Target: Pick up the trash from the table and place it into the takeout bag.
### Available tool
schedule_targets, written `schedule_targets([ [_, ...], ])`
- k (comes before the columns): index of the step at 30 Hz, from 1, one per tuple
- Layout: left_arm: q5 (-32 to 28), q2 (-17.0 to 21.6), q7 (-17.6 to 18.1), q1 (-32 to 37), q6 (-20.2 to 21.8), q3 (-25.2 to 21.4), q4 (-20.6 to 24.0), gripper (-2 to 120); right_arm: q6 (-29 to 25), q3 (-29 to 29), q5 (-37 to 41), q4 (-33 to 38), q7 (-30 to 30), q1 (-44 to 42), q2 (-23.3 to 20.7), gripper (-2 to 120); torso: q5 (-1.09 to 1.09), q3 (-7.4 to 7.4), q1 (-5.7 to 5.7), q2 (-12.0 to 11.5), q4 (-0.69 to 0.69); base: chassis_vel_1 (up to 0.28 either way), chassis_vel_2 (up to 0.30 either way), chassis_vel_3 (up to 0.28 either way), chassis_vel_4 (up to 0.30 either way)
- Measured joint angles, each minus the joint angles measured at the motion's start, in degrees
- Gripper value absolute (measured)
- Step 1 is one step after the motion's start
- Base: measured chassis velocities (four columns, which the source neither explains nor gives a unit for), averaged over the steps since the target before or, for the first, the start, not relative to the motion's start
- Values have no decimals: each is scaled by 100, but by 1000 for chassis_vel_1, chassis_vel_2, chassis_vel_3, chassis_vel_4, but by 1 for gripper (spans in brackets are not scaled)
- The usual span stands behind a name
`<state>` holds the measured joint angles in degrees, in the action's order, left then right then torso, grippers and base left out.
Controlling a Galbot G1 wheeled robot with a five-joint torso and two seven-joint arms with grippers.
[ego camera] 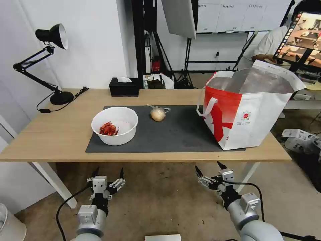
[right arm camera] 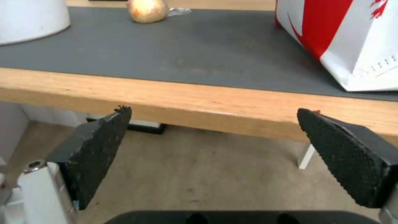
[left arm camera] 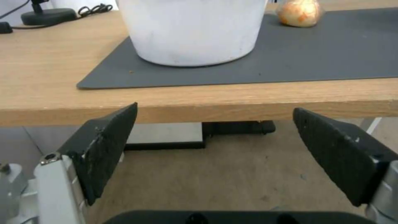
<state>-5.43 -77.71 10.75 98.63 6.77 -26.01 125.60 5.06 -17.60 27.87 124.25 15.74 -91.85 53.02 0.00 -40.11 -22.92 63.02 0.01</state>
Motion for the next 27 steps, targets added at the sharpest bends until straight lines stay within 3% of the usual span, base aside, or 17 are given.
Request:
schedule_targets([
  [27,29,-21,-1,167,-11,-11,185,100,59,37,8,53,36,-73,87,100,0,0,0,0,0,0,0,0,0],
])
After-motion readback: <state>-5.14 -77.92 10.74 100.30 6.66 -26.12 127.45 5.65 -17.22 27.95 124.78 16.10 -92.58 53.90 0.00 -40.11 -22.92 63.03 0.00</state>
